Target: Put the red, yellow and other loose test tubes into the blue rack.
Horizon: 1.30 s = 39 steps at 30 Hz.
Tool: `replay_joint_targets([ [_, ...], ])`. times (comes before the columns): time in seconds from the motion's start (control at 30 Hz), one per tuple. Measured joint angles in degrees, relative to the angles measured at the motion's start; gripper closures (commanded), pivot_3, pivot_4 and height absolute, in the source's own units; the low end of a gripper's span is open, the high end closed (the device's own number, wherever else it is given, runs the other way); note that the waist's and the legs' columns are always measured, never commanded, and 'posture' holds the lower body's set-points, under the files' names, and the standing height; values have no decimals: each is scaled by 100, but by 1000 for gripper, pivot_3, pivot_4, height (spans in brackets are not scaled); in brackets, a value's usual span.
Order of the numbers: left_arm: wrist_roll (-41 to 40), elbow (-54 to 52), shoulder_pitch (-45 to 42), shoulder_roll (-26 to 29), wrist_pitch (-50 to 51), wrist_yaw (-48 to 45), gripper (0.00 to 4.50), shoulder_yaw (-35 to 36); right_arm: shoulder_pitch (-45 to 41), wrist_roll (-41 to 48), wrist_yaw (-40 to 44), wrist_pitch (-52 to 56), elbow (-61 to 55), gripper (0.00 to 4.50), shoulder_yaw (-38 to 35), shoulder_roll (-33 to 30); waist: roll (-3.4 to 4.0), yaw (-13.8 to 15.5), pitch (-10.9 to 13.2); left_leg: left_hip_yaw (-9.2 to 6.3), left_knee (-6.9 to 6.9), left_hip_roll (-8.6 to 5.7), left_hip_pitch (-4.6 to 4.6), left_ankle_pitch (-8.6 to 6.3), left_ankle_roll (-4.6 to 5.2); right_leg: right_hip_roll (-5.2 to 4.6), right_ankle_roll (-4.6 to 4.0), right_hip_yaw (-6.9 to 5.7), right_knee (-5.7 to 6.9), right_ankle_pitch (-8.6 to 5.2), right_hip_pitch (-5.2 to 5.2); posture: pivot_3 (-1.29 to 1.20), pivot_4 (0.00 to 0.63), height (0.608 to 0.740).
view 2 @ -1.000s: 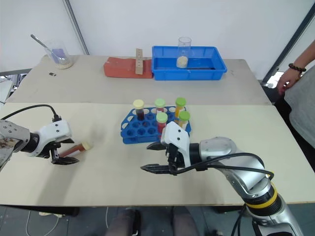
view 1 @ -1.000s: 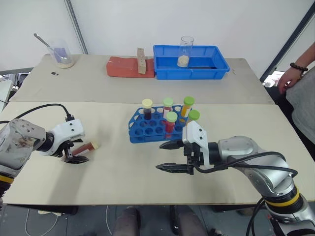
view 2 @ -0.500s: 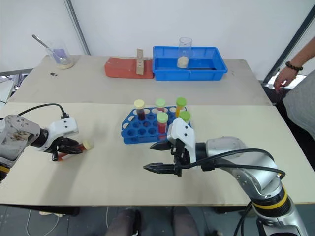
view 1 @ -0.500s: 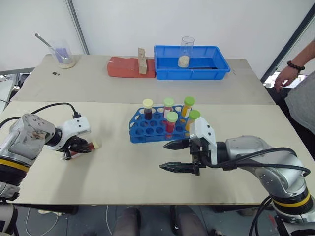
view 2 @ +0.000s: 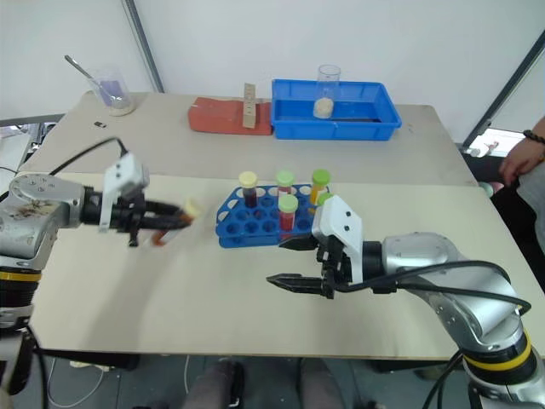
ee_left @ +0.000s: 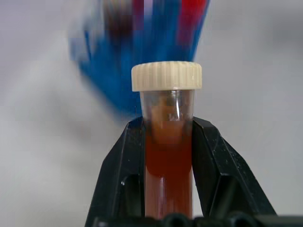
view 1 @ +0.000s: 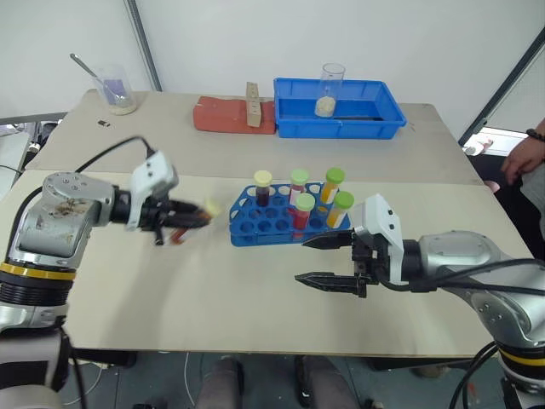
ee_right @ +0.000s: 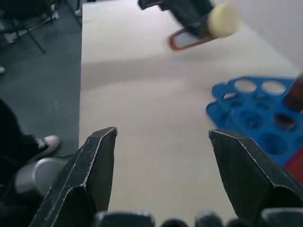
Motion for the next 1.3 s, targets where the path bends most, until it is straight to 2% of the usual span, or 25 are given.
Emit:
replay_joint_targets([
  [0.1,-242,-465,110,-896,130,950,3637,309,375,13,108,-108,-96,1030,-269,-278,2,-32,-1,-4,1,-1,5,0,0,1,-1,3,5,2,5,0,150,740],
  [0.2,-237,-640,472,-1673,-135,1760,3637,315,536,116,122,-81,-205,1030,-422,-454,1,-77,-1,-5,0,0,12,0,0,6,-4,6,8,4,6,0,150,740],
  [0.43,70,-427,716,-2507,-1226,2617,3637,164,569,166,-136,18,-265,1030,-478,-592,1,-55,0,-6,-1,-2,22,1,0,8,-7,8,11,4,11,0,150,740],
  [0.73,350,195,816,-2811,-2029,2708,3637,-298,850,399,-362,173,-435,1030,-867,-807,0,-49,-1,-6,-2,-5,15,0,0,5,-4,9,2,5,11,0,150,740],
  [1.3,526,902,799,-3113,-3073,2712,3637,-498,1205,603,-738,227,-631,1030,-1064,-881,0,-49,-2,-6,-1,-6,20,1,0,4,-2,10,2,6,15,0,150,740],
])
